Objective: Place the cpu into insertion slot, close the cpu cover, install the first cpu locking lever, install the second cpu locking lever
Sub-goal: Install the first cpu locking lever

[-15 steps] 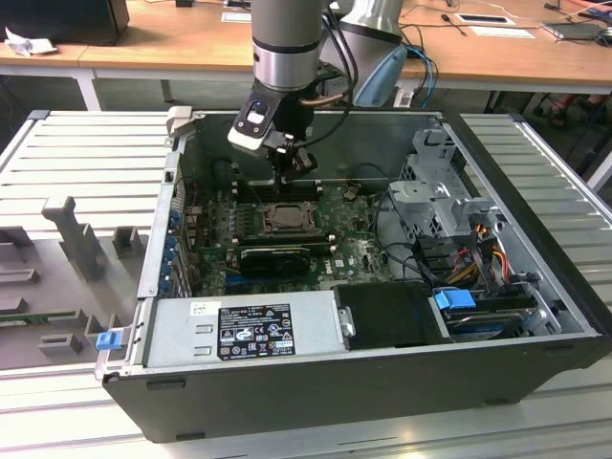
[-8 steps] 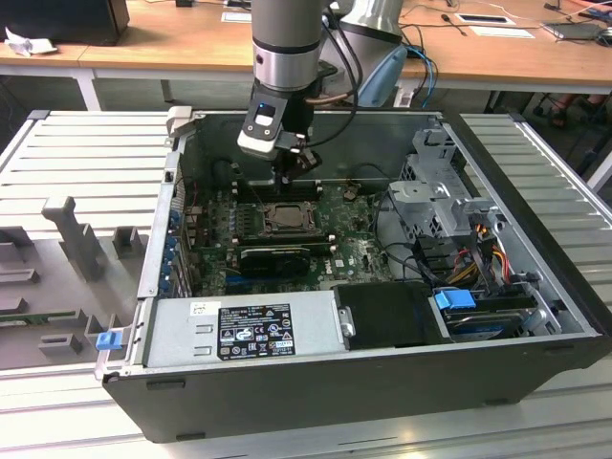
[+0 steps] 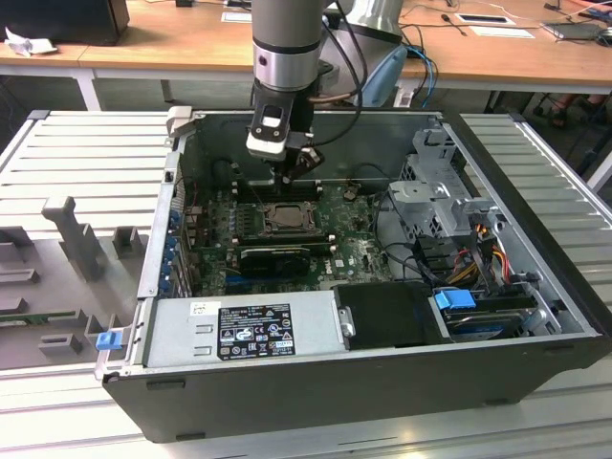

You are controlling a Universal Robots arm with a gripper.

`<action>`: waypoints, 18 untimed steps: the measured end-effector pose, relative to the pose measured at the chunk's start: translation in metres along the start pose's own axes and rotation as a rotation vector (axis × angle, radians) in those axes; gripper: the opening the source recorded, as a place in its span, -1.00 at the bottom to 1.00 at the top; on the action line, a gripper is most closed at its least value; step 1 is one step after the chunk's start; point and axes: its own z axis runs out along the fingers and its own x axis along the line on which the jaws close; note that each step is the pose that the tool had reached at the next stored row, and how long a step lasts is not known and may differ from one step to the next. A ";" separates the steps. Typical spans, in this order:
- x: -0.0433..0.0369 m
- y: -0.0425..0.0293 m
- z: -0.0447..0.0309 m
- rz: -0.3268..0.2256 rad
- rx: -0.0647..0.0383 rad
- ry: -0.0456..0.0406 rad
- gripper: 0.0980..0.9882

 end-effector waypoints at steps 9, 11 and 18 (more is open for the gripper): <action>0.0000 0.0000 0.0000 -0.166 0.002 0.0045 -0.98; 0.0000 0.0000 0.0000 -0.202 0.002 0.0055 -0.98; 0.0000 0.0000 0.0001 -0.352 0.004 0.0096 -0.98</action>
